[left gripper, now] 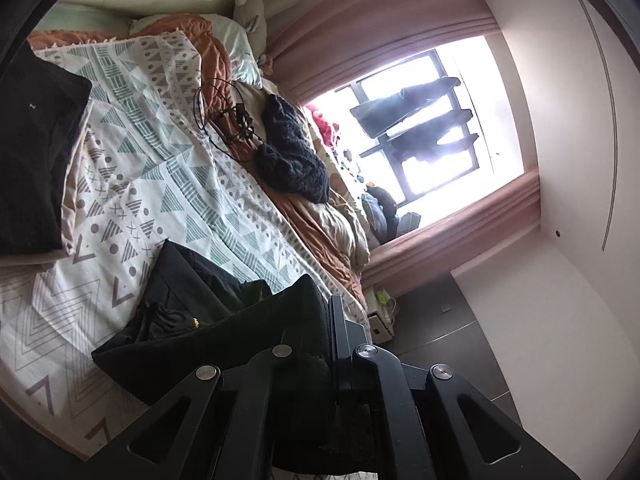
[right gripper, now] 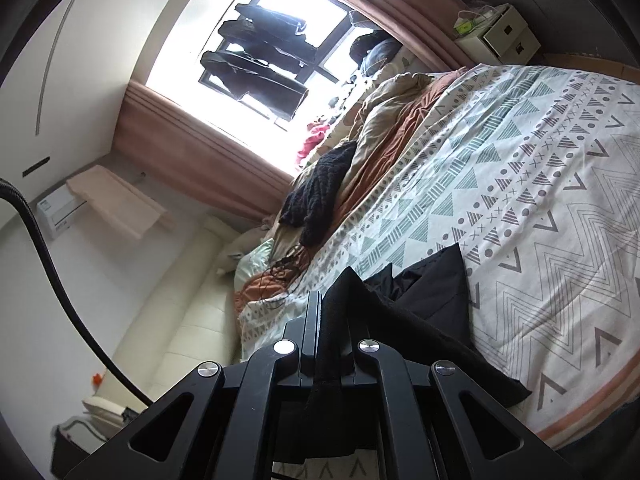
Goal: Fold large clothes
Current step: 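Lift the hem with both tools and fold it over toward the collar, then open both tools to release the folded hem onto the shirt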
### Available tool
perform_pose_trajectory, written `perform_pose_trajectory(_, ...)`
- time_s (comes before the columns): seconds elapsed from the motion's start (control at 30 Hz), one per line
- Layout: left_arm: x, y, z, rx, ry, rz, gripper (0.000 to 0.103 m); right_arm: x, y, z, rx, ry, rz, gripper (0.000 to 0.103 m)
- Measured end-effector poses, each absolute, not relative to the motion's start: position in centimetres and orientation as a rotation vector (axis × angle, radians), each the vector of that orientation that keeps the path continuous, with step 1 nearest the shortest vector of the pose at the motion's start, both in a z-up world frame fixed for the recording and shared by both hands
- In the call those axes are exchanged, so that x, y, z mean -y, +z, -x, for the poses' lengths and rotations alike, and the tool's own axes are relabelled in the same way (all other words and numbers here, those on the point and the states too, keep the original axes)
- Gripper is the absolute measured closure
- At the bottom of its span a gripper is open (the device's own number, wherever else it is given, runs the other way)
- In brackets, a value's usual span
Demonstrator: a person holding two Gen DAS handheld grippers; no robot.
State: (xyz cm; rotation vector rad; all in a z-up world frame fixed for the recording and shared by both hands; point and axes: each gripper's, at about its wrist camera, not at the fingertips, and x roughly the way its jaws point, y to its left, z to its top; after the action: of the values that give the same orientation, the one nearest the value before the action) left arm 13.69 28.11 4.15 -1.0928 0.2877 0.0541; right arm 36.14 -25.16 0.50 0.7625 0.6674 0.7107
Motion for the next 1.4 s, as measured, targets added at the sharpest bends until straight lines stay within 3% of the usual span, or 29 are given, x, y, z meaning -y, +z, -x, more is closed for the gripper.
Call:
perform_pose_trajectory(0.37,-31.5,0.2,-22.4,-0.386,0.111,1.132,0.100,22.3,-1.9,-43.5,-0.737,0.655,-0.777,0.098)
perform_pose_trajectory(1.2,-37.6,-14.6,-37.3,-0.622,0.315,1.261,0.100,15.5,-15.4,-58.2,-0.965,0.464,-0.793,0.098)
perform_pose_trajectory(1.23,-37.7,-15.0,-37.7,-0.630,0.315,1.276,0.097,15.3,-15.9,-58.5,-0.977,0.447,-0.794,0.097)
perform_pose_trajectory(1.3,-37.9,-15.9,-38.6,-0.661,0.303,1.296,0.081,15.0,-16.9,-59.1,-0.999,0.421,-0.799,0.092)
perform_pose_trajectory(1.33,-37.8,-16.0,-38.9,-0.663,0.287,1.304,0.061,15.0,-17.1,-59.3,-1.007,0.420,-0.804,0.080)
perform_pose_trajectory(1.37,-37.7,-15.9,-39.0,-0.653,0.270,1.311,0.039,14.9,-17.2,-59.3,-1.006,0.425,-0.810,0.062)
perform_pose_trajectory(1.4,-37.6,-15.6,-39.0,-0.634,0.259,1.310,0.032,15.0,-16.9,-59.1,-0.988,0.425,-0.813,0.056)
